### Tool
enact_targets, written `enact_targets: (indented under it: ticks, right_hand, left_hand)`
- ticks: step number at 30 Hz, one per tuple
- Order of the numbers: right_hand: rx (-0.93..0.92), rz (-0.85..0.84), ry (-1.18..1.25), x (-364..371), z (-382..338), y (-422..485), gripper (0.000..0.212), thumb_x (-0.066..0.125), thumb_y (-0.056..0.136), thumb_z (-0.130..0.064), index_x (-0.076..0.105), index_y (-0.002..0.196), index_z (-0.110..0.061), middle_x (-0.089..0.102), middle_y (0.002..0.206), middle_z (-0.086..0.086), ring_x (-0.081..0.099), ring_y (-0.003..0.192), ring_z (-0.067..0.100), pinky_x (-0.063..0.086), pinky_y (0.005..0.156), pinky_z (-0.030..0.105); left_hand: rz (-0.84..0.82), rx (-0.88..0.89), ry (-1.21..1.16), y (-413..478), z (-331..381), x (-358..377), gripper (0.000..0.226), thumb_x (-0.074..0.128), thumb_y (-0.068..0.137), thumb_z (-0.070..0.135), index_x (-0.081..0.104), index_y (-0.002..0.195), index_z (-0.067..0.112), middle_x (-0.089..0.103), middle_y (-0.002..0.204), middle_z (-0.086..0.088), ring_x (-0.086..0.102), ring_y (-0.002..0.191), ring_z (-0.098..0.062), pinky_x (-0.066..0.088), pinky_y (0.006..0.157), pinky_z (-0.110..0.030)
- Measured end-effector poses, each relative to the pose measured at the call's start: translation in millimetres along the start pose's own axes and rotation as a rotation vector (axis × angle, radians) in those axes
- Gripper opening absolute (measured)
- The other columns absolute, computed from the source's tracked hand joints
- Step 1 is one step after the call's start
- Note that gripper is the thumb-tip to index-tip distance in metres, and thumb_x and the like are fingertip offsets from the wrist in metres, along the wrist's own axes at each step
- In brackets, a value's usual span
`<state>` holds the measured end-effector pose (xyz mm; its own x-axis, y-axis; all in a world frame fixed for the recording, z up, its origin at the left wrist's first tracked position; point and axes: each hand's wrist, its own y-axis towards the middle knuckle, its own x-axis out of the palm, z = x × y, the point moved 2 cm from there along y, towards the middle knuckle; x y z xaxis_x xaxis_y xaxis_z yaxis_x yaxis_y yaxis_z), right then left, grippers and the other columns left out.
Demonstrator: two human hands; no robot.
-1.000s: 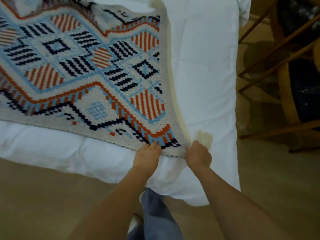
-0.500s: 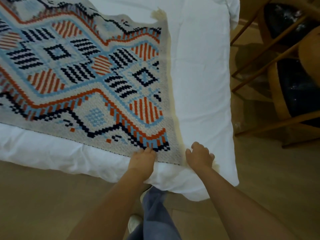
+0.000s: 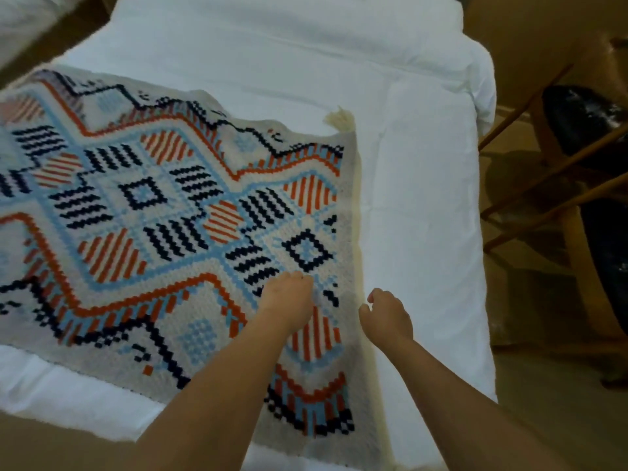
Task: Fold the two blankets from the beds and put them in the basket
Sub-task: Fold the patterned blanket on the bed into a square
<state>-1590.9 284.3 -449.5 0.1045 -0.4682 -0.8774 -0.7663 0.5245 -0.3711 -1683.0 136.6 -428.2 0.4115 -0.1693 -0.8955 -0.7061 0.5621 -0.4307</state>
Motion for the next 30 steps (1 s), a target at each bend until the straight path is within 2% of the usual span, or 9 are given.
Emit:
enact_targets:
  ticks: [7, 10, 15, 18, 23, 25, 27, 29, 30]
  right_hand:
    - [-0.114, 0.005, 0.016, -29.3, -68.4, 97.8, 0.021, 0.043, 0.091, -0.02, 0.055, 0.098, -0.003, 0.056, 0.103, 0.012, 0.054, 0.089, 0.026, 0.046, 0.07, 0.035]
    - [-0.135, 0.017, 0.016, -38.6, -96.6, 139.2, 0.021, 0.043, 0.091, -0.021, 0.054, 0.099, -0.006, 0.054, 0.105, 0.011, 0.052, 0.092, 0.027, 0.041, 0.067, 0.032]
    - [-0.133, 0.086, -0.061, -59.0, -131.0, 231.1, 0.026, 0.044, 0.091, -0.025, 0.052, 0.106, -0.005, 0.049, 0.113, 0.014, 0.05, 0.1, 0.029, 0.042, 0.072, 0.035]
    - [-0.083, 0.107, -0.098, -65.6, -140.6, 284.3, 0.029, 0.045, 0.092, -0.028, 0.049, 0.11, -0.006, 0.046, 0.118, 0.015, 0.047, 0.105, 0.03, 0.044, 0.08, 0.04]
    - [-0.064, 0.126, -0.161, -64.6, -145.6, 344.6, 0.034, 0.045, 0.093, -0.028, 0.046, 0.118, -0.006, 0.043, 0.125, 0.015, 0.042, 0.111, 0.031, 0.041, 0.081, 0.039]
    - [-0.068, 0.154, -0.222, -62.7, -146.1, 361.6, 0.043, 0.049, 0.092, -0.031, 0.04, 0.127, -0.008, 0.039, 0.131, 0.015, 0.039, 0.116, 0.031, 0.041, 0.084, 0.04]
    - [-0.059, 0.159, -0.258, -61.4, -145.5, 377.0, 0.062, 0.054, 0.089, -0.036, 0.025, 0.139, -0.013, 0.03, 0.14, 0.015, 0.034, 0.122, 0.033, 0.041, 0.089, 0.044]
    - [-0.028, 0.118, -0.197, -59.6, -144.0, 387.3, 0.079, 0.059, 0.087, -0.039, 0.01, 0.146, -0.02, 0.022, 0.145, 0.016, 0.031, 0.126, 0.035, 0.044, 0.092, 0.046]
    - [-0.006, 0.084, -0.152, -58.3, -142.9, 392.2, 0.081, 0.06, 0.086, -0.039, 0.009, 0.146, -0.021, 0.022, 0.144, 0.016, 0.032, 0.125, 0.035, 0.044, 0.09, 0.044]
  left_hand:
    - [0.037, -0.015, -0.032, 79.9, -51.1, -52.7, 0.028, 0.034, 0.097, 0.02, 0.045, 0.122, 0.012, 0.049, 0.123, -0.008, 0.047, 0.109, -0.027, 0.039, 0.084, -0.036]
    - [0.033, 0.017, -0.029, 120.7, -66.4, -73.1, 0.031, 0.034, 0.097, 0.022, 0.044, 0.125, 0.012, 0.048, 0.125, -0.008, 0.047, 0.111, -0.027, 0.04, 0.087, -0.037]
    - [0.055, 0.096, -0.065, 206.1, -79.3, -94.9, 0.034, 0.04, 0.095, 0.028, 0.045, 0.124, 0.012, 0.05, 0.123, -0.008, 0.048, 0.112, -0.027, 0.041, 0.09, -0.038]
    - [0.096, 0.133, -0.064, 252.6, -92.0, -93.0, 0.027, 0.039, 0.094, 0.023, 0.049, 0.119, 0.015, 0.053, 0.117, -0.005, 0.05, 0.107, -0.024, 0.041, 0.086, -0.035]
    - [0.09, 0.159, -0.085, 312.0, -93.2, -89.9, 0.028, 0.04, 0.094, 0.026, 0.05, 0.117, 0.015, 0.053, 0.118, -0.005, 0.049, 0.109, -0.025, 0.043, 0.085, -0.038]
    - [0.126, 0.146, -0.085, 328.1, -88.8, -87.6, 0.035, 0.044, 0.093, 0.035, 0.047, 0.122, 0.016, 0.05, 0.122, -0.006, 0.047, 0.111, -0.025, 0.043, 0.086, -0.039]
    - [0.171, 0.107, -0.101, 342.5, -84.4, -84.4, 0.047, 0.05, 0.09, 0.042, 0.042, 0.127, 0.015, 0.046, 0.125, -0.006, 0.044, 0.114, -0.025, 0.041, 0.089, -0.039]
    - [0.179, 0.049, -0.132, 350.3, -78.8, -80.4, 0.05, 0.055, 0.089, 0.037, 0.039, 0.13, 0.013, 0.045, 0.126, -0.007, 0.043, 0.116, -0.026, 0.04, 0.092, -0.038]
    - [0.178, 0.029, -0.124, 353.4, -75.4, -77.9, 0.045, 0.056, 0.09, 0.032, 0.04, 0.127, 0.012, 0.046, 0.125, -0.008, 0.043, 0.115, -0.026, 0.04, 0.092, -0.037]
